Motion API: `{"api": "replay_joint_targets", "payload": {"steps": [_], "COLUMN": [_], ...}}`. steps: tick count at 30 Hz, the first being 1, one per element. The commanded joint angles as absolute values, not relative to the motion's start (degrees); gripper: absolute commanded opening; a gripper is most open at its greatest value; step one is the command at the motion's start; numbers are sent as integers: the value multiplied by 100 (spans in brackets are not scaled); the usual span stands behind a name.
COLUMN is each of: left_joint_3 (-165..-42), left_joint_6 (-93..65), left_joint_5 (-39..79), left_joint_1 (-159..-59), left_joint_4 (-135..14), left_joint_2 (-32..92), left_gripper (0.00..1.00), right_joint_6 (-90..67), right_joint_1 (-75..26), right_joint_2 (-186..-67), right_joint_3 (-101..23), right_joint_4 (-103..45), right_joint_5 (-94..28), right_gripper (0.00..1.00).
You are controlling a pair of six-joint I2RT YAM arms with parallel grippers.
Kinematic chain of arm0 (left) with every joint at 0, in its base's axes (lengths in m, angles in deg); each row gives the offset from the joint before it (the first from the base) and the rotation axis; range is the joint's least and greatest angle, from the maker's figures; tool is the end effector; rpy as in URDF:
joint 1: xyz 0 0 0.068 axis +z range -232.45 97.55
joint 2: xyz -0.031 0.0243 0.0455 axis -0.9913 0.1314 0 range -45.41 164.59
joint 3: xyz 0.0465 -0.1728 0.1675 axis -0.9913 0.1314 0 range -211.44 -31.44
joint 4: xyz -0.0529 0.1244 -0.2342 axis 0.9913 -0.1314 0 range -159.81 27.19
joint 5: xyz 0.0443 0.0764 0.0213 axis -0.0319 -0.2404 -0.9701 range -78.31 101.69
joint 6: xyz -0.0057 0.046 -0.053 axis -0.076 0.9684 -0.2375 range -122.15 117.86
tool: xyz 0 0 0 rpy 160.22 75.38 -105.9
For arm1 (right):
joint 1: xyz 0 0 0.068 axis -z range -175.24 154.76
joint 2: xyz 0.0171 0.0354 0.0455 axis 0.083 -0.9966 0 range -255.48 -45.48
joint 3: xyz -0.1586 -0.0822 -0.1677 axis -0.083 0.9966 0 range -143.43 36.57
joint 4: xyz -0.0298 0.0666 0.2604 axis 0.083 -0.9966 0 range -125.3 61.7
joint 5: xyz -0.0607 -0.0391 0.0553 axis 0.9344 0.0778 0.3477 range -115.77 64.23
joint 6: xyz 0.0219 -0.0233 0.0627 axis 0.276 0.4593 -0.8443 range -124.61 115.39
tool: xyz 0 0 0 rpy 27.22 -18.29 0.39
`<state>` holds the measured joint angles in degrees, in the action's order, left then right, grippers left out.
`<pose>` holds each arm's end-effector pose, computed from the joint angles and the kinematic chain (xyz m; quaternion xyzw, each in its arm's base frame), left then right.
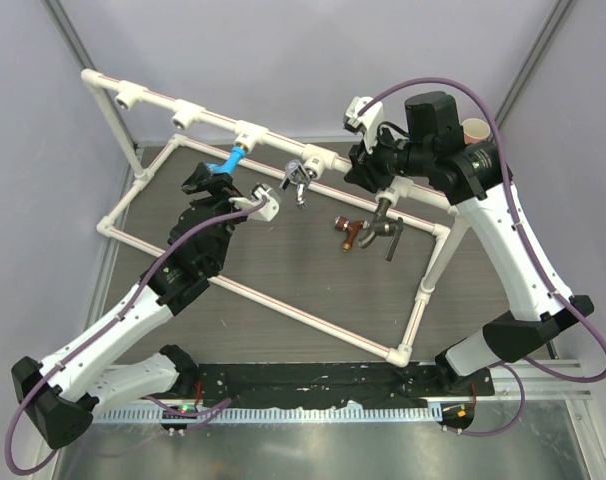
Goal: Install the water faucets
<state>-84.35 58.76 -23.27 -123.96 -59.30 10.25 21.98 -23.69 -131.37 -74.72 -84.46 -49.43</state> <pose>0.2207 -0.1512 0.3570 0.3882 0.5864 0.3223 0.6337 0.2671 0.1710 0.4466 -0.4830 0.7078 0.1860 0.4808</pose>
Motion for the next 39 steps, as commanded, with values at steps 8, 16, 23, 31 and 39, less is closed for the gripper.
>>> {"api": "replay_joint_targets", "payload": {"steps": [8,16,23,31,39], "left_joint_3": [-9137,-9762,-9675,-9306,-8638], "left_joint_6": [2408,-1117,-4050,-6268,-7500], "left_joint_5": [-1766,-2126,-2285,-1426,-712], "left_joint_1": [-12490,-12350,-11752,-11076,-10380], "left_joint_4": [-7414,-8760,-8646,-8066,-7117], "left_joint_2": [48,-163,-664,-472,-182], "left_gripper": [100,100,100,100,96], "right_joint_6": [1780,1780,1789,1807,1833], "right_joint_1": [-2424,-2416,-2424,-2424,-2424], "right_joint_2": [-13223,-13258,-13258,-13241,-13214], "right_joint_3": [-7444,-7444,-7444,-7435,-7400], "right_joint_4": [-8279,-8279,-8279,-8270,-8262], "right_joint_5": [-4985,-4985,-4994,-5003,-4977], "right_gripper": [1,1,1,1,1]}}
